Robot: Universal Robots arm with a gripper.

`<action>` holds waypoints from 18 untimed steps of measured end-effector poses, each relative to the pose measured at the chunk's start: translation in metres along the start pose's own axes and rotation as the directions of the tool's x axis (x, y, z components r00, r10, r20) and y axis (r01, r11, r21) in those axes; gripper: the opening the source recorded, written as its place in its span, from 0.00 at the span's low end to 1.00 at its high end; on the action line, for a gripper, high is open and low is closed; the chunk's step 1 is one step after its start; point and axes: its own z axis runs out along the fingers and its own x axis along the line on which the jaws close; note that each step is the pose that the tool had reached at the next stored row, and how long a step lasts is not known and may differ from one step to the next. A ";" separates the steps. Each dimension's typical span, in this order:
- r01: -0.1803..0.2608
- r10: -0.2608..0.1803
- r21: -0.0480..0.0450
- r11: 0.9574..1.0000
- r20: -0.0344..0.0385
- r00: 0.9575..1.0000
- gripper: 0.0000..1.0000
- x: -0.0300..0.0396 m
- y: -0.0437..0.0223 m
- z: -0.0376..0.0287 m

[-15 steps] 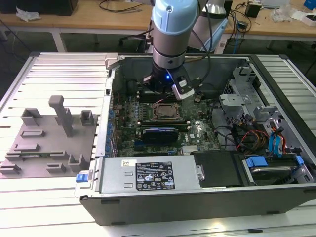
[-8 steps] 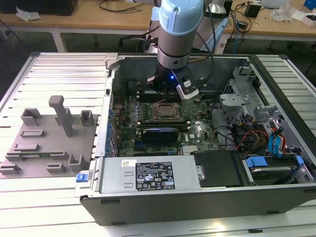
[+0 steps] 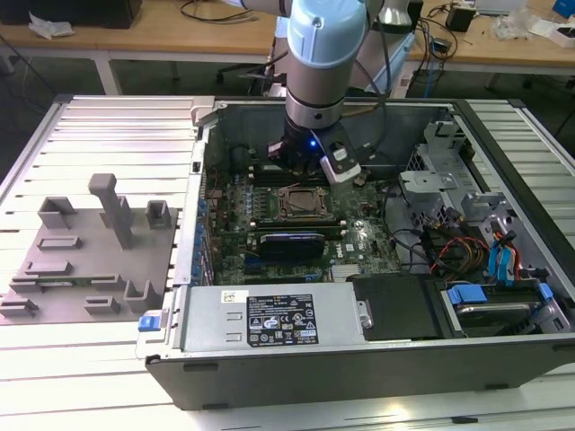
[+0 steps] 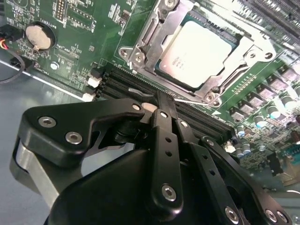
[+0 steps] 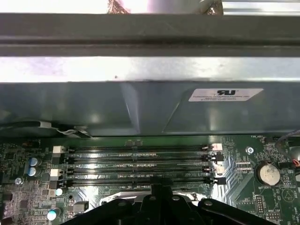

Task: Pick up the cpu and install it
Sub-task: 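Install the first cpu locking lever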

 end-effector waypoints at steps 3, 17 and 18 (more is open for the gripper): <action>0.000 0.000 0.002 1.000 0.000 1.000 0.11 0.0001 0.0038 0.0013; -0.026 0.025 0.040 0.999 0.014 1.000 0.11 0.0069 0.0066 0.0009; -0.027 0.026 0.038 0.999 0.015 1.000 0.11 0.0070 0.0071 0.0011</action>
